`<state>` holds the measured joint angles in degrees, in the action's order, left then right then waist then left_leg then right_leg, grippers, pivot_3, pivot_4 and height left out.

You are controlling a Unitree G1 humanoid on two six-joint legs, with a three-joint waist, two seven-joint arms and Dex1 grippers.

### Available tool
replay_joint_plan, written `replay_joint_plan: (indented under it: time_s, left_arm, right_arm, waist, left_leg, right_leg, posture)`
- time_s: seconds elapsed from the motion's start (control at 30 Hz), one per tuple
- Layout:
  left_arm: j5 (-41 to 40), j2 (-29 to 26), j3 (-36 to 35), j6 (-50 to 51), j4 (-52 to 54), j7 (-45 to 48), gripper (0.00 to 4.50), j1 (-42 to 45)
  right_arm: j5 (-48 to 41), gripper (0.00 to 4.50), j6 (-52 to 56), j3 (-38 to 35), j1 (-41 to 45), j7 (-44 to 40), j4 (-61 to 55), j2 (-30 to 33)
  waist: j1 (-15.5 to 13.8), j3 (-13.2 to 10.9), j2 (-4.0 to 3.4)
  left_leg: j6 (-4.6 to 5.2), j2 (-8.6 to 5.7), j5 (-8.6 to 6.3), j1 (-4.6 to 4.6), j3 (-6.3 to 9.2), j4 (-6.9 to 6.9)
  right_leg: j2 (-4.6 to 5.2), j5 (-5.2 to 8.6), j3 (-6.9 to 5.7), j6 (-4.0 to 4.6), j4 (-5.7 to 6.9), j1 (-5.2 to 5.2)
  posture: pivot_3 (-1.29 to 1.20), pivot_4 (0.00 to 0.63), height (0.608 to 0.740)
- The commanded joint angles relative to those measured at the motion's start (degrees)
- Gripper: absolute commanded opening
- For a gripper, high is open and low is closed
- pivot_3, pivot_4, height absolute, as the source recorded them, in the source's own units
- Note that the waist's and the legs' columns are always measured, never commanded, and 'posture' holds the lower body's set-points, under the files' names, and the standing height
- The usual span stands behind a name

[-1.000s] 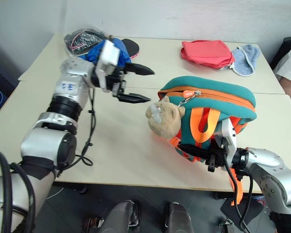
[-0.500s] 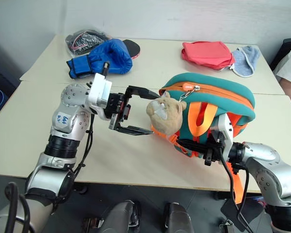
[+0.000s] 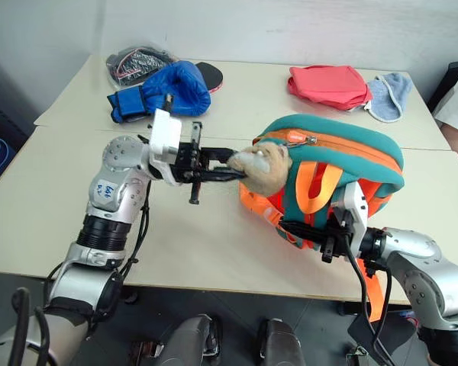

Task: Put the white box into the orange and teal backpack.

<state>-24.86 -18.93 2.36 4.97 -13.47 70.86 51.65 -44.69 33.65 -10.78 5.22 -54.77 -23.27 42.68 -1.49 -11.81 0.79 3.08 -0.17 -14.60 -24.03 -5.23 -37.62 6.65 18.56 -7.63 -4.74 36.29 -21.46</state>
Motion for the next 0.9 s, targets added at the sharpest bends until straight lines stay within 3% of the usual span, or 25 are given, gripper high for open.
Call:
replay_joint_plan:
  time_s: [0.03,0.27,0.57,0.7,0.9]
  left_arm:
    - [-0.19,-1.28,-5.37,0.3,-6.79,-6.37,0.39,5.42]
    - [8.48,-3.11,-4.71,4.0,-22.44,-21.3,0.39,11.17]
    - [12.7,0.35,0.52,14.77,-23.4,-23.27,0.39,7.07]
    - [16.47,0.89,5.71,11.87,-22.6,-20.54,0.39,0.74]
    - [11.48,-2.84,-0.01,6.02,-20.41,-15.82,0.39,-3.93]
  right_arm:
    - [-1.25,0.0,-0.56,-2.64,-1.72,0.79,-2.11,-0.49]
    - [-2.48,0.0,-1.26,-4.94,-4.38,2.49,-2.96,-1.79]
    - [-3.39,0.0,-2.55,-6.39,-6.87,4.06,-3.99,-3.3]
    - [-3.16,0.0,-3.53,-6.27,-7.1,4.47,-3.59,-4.07]
    - [1.12,0.0,-8.19,-6.47,-7.84,3.84,-1.12,-4.95]
  waist:
    - [-0.1,0.0,0.0]
    - [-0.07,0.0,0.01]
    - [-0.27,0.0,0.01]
    - [-0.06,0.01,0.0]
    - [0.03,0.01,0.0]
  left_leg:
    - [0.0,0.0,0.0,0.0,0.0,-0.01]
    - [0.03,-0.03,-0.01,-0.01,-0.02,0.01]
    - [0.03,-0.04,-0.02,-0.03,-0.02,0.01]
    - [0.02,-0.04,-0.04,0.06,-0.06,0.04]
    - [-0.03,-0.02,-0.02,0.09,-0.07,0.09]
  right_leg:
    - [0.0,0.0,0.0,0.0,0.01,0.0]
    - [0.0,-0.02,-0.02,-0.03,0.02,-0.01]
    - [0.01,-0.02,0.01,-0.04,0.19,-0.04]
    - [0.02,-0.02,0.08,-0.04,0.12,-0.02]
    - [0.02,-0.02,0.08,-0.03,0.08,-0.05]
  posture:
    - [0.0,0.15,0.74]
    - [0.0,0.15,0.74]
    - [0.0,0.15,0.74]
    - [0.0,0.15,0.74]
    - [0.0,0.15,0.74]
